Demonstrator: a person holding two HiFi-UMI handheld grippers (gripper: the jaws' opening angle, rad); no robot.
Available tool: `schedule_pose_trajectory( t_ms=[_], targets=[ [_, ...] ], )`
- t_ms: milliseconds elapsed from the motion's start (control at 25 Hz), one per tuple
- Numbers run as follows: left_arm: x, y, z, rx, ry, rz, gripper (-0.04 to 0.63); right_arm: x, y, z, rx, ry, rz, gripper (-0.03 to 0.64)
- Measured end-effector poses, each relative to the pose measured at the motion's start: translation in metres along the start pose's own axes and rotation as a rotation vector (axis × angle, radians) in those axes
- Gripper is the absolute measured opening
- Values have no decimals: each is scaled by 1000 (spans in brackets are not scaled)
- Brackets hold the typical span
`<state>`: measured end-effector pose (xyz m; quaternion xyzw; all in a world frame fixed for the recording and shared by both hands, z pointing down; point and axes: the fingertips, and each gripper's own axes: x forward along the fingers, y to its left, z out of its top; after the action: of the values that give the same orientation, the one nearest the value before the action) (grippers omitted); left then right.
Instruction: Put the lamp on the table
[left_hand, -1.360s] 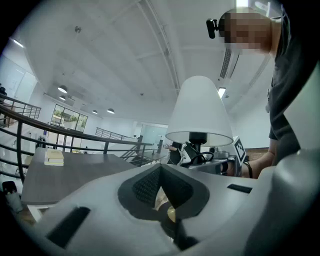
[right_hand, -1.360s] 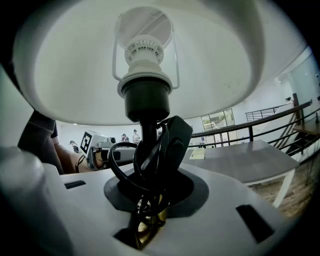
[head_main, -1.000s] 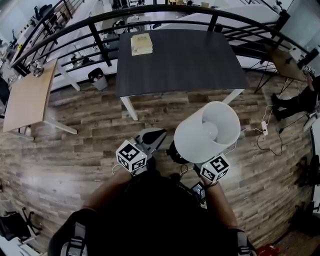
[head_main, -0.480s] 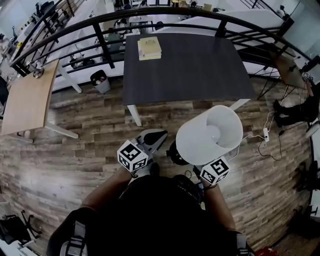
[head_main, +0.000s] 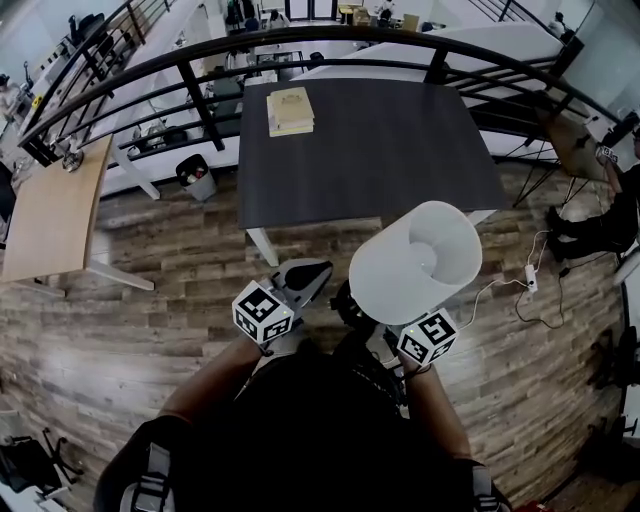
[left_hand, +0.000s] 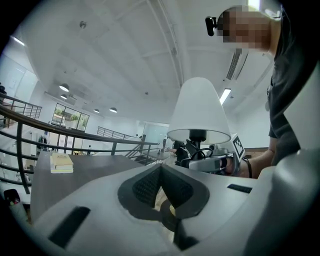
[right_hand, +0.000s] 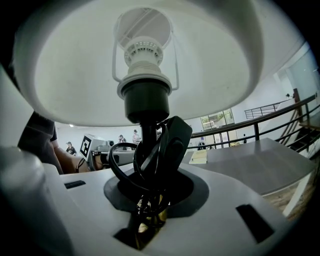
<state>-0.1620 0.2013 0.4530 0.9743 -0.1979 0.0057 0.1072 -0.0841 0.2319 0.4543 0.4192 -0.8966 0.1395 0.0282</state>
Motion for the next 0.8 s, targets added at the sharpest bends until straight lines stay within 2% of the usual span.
schedule_pose_trajectory(
  t_ms=[360,800],
  targets=[
    [73,18,10,-16,1,62,9,2,-75,21,-3,18,69,94],
    [176,26,23,0,-24,118,9,-14,-177,46,-24,33,132,94]
  ],
)
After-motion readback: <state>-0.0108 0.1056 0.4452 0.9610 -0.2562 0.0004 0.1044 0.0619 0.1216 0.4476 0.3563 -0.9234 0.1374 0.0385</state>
